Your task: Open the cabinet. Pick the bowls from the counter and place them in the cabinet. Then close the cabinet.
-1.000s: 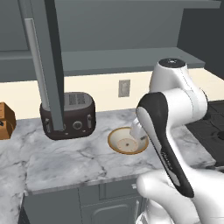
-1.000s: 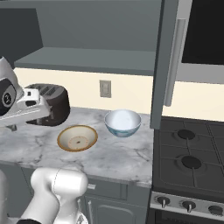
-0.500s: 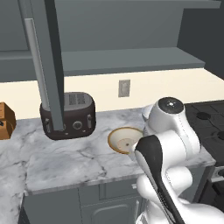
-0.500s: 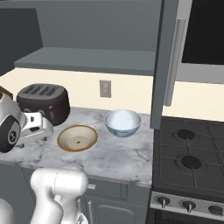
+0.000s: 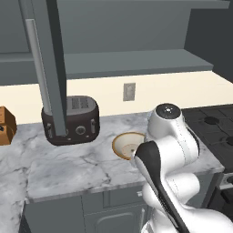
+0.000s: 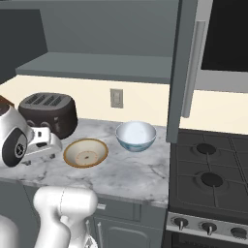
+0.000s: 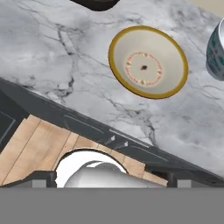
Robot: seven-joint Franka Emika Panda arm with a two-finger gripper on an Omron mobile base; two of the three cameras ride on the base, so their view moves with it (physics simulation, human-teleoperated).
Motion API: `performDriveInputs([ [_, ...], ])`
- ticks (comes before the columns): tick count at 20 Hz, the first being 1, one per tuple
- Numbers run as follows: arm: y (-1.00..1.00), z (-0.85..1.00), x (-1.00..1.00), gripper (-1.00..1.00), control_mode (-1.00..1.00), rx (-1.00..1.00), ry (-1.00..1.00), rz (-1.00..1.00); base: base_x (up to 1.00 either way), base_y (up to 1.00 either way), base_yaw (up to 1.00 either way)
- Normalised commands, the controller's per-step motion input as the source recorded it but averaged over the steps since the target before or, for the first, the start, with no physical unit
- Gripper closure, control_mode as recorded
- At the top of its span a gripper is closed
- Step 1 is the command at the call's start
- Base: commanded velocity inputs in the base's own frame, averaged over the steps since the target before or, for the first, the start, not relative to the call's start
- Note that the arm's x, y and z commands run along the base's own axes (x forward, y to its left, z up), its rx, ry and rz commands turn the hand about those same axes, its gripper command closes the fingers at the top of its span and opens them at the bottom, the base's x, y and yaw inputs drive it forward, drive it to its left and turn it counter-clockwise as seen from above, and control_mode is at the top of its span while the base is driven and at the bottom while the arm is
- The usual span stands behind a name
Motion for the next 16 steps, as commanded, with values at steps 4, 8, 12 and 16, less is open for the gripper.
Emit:
performDriveInputs([
  [4, 0.0, -0.41, 0.27, -1.0, -1.0, 0.0, -0.06, -0.01, 0.0, 0.0, 0.0],
  [8, 0.0, -0.38, 0.25, -1.0, -1.0, 0.0, -0.13, 0.0, 0.0, 0.0, 0.0],
  [12, 0.0, -0.33, 0.3, -1.0, -1.0, 0.0, -0.12, 0.0, 0.0, 0.0, 0.0],
  [16, 0.0, -0.35, 0.3, -1.0, -1.0, 0.0, -0.09, 0.0, 0.0, 0.0, 0.0],
])
